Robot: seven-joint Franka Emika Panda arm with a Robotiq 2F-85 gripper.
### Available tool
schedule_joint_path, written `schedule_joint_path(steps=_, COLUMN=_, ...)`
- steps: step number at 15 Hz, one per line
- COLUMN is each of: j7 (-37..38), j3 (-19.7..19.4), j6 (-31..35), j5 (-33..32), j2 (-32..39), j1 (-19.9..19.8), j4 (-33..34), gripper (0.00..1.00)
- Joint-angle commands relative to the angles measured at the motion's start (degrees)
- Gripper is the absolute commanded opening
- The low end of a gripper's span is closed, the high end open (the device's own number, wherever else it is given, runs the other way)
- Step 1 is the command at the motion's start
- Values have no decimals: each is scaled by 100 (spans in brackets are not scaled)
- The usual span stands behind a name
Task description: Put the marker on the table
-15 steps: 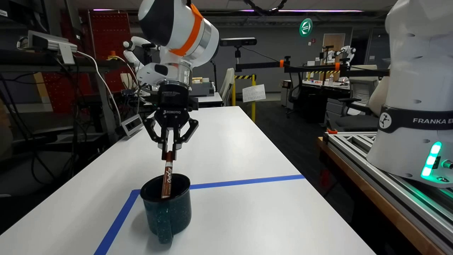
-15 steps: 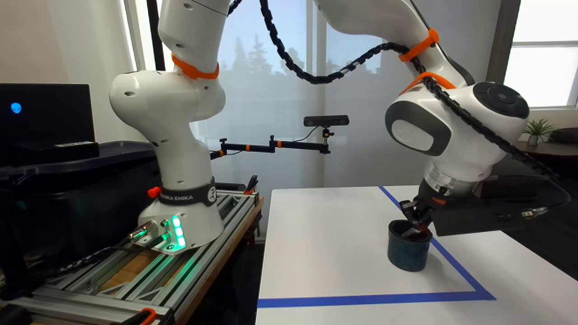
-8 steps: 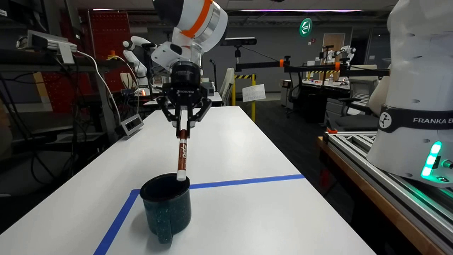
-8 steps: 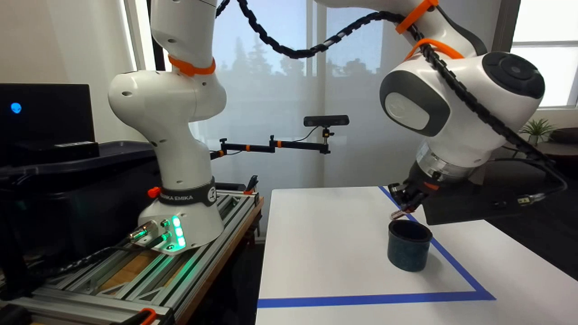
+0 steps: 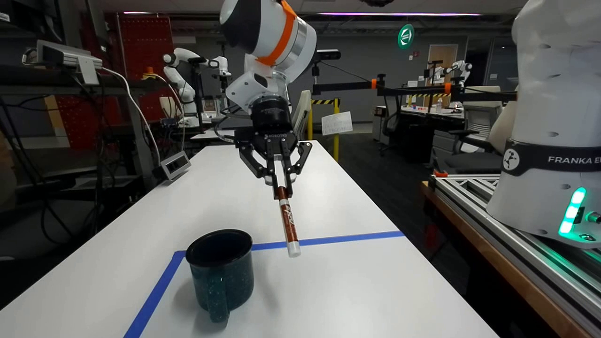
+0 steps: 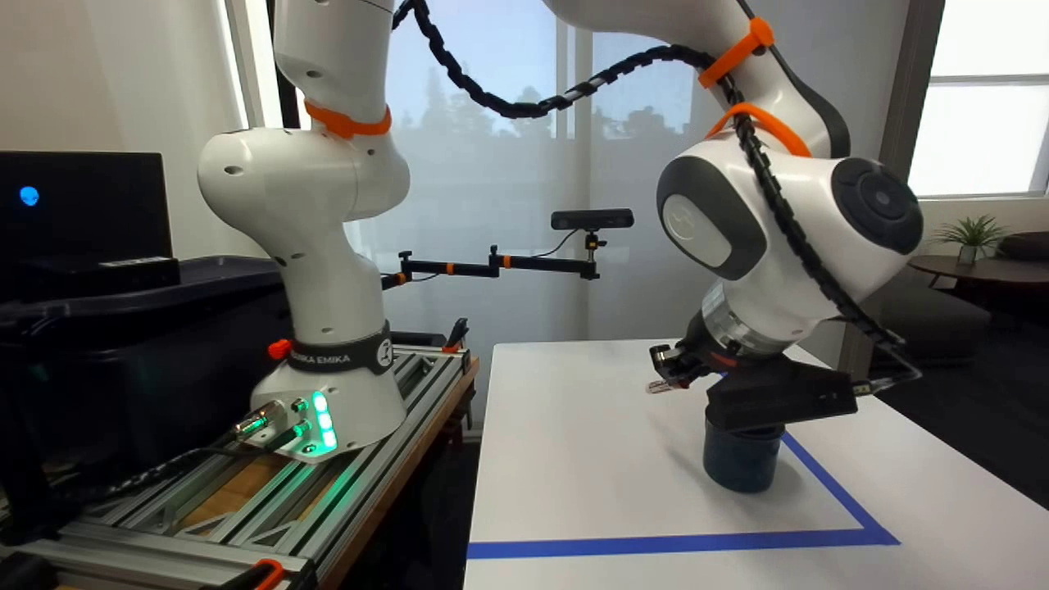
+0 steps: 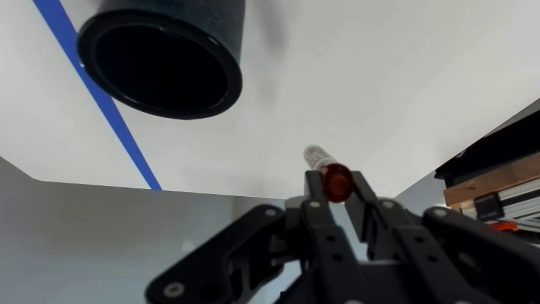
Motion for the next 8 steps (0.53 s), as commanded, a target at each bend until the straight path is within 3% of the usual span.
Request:
schedule_joint_path(steps=1, j7=-310, j3=-87, j6=173, j5=-83, j2=277, j1=210, j4=-66, gripper=5)
schedule_joint_path(steps=8, j7=-630, j3=-13, j6=892, j5=-328, j2=1019, j1=310, j4=59, gripper=5)
